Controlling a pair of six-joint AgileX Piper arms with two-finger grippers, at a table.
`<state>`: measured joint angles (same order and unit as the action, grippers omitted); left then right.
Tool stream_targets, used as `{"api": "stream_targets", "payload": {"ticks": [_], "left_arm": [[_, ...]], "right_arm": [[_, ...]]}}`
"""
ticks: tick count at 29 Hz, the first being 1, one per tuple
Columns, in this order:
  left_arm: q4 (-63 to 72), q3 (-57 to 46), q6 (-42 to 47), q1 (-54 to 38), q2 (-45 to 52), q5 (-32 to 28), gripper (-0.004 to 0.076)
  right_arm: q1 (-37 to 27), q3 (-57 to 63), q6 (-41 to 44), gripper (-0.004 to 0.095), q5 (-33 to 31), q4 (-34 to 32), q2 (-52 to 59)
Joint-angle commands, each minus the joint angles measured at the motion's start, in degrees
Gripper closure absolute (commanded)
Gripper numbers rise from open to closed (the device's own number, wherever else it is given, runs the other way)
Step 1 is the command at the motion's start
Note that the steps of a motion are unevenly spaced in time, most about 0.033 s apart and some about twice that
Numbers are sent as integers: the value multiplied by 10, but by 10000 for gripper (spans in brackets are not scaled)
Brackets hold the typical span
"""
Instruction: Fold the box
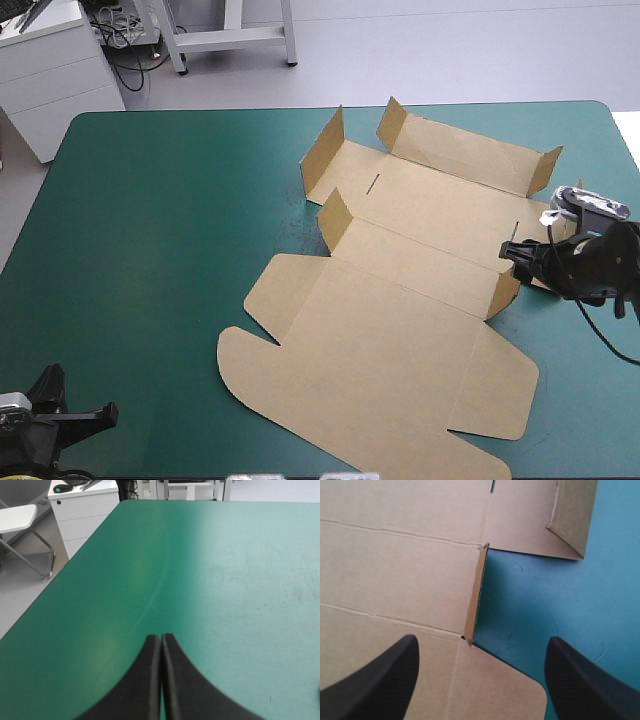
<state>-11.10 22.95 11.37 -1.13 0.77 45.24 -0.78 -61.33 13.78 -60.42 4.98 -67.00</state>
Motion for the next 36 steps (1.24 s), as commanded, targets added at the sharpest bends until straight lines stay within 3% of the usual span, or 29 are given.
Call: {"api": "stream_targets", "payload": {"ticks": [1, 15, 17, 19, 23, 32, 35, 36], "left_arm": [[-1, 14, 2, 5, 10, -44, 756], [-1, 14, 2, 5, 10, -44, 756], [-1, 14, 2, 5, 10, -44, 756], [-1, 14, 2, 5, 10, -44, 756], [-1, 14, 2, 5, 10, -44, 756], [-1, 14, 4, 5, 10, -44, 756], [-1, 14, 4, 5, 10, -44, 756], [-1, 14, 4, 5, 10, -44, 756]], "right_arm": [[1, -26, 1, 251, 11, 6, -51], [1, -26, 4, 266, 52, 56, -194], [1, -26, 4, 331, 52, 56, -198], [1, -26, 3, 462, 51, 56, -198], [1, -28, 3, 896, 54, 54, -198], [1, -30, -24, 931, 49, 55, -198], [4, -31, -67, 931, 54, 56, -198], [4, -38, -138, 931, 57, 56, -199]]}}
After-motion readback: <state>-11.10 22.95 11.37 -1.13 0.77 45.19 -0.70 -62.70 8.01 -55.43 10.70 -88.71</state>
